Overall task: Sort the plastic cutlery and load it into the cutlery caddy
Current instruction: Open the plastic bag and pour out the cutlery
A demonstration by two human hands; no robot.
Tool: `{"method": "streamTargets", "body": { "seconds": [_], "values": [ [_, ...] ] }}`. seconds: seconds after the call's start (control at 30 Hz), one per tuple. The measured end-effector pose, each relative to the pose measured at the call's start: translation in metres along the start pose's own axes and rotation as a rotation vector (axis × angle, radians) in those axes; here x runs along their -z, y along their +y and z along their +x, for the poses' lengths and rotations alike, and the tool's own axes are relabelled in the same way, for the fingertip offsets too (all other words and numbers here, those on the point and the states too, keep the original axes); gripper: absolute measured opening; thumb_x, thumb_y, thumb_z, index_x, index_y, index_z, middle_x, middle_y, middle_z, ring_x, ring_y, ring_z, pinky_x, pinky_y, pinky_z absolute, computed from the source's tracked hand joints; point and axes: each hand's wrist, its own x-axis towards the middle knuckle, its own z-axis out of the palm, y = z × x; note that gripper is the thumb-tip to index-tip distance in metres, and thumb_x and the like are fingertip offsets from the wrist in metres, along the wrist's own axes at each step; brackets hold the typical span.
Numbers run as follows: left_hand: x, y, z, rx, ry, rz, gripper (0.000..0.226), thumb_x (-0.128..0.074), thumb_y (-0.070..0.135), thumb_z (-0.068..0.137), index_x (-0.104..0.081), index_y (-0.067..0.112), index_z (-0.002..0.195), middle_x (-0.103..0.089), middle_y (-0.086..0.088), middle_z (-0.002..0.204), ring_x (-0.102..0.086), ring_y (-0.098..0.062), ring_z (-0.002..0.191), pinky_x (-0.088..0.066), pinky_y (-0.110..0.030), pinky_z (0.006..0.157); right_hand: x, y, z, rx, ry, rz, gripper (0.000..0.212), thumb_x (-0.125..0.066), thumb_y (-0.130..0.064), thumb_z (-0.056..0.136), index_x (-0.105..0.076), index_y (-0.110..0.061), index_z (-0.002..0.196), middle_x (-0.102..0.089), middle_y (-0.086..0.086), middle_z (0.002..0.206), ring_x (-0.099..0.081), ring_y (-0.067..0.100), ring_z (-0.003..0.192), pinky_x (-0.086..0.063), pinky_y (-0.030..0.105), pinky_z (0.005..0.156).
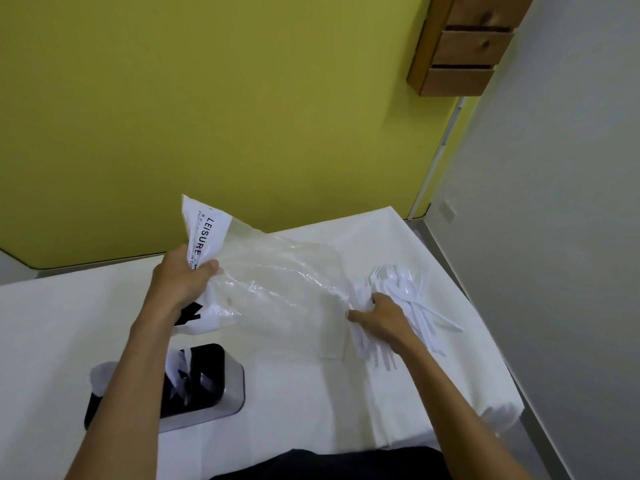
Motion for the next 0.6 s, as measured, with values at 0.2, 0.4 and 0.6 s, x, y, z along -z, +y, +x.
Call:
{"method": "streamTargets", "body": {
  "seconds": [0.2,0.4,0.6],
  "values": [
    [0.012,-0.003,0.0,-0.021,0.019,-0.064,0.021,-0.07,0.022,0.089,-0.068,0.02,0.11,-0.071,-0.002,0.104,-0.063,-0.03,0.098,-0.046,-0.038,0.079,-0.005,-0.005,-0.003,0.025,0.091,-0.136,0.046,-0.065,-0.032,0.09,-0.054,-0.005,0.126,-0.065,0.012,0.118,-0.062,0.027,0.106,-0.048,0.033,0.087],
    [0.021,0.001,-0.003,-0.068,-0.031,-0.172,0.019,-0.069,0.023,0.089,-0.066,0.026,0.107,-0.076,0.007,0.093,-0.067,-0.023,0.102,-0.05,-0.046,0.095,-0.008,-0.025,-0.009,0.187,0.093,-0.096,0.034,-0.056,-0.027,0.094,-0.067,0.001,0.111,-0.071,0.017,0.109,-0.065,0.033,0.104,-0.052,0.04,0.092],
    [0.053,0.013,-0.01,-0.153,0.017,-0.346,0.018,-0.068,0.014,0.092,-0.065,0.031,0.095,-0.072,0.01,0.093,-0.066,-0.012,0.089,-0.049,-0.034,0.079,-0.027,-0.058,-0.012,0.169,-0.127,0.069,0.043,-0.061,-0.044,0.091,-0.059,-0.018,0.125,-0.073,0.0,0.105,-0.073,0.016,0.088,-0.055,0.032,0.082]
  ]
}}
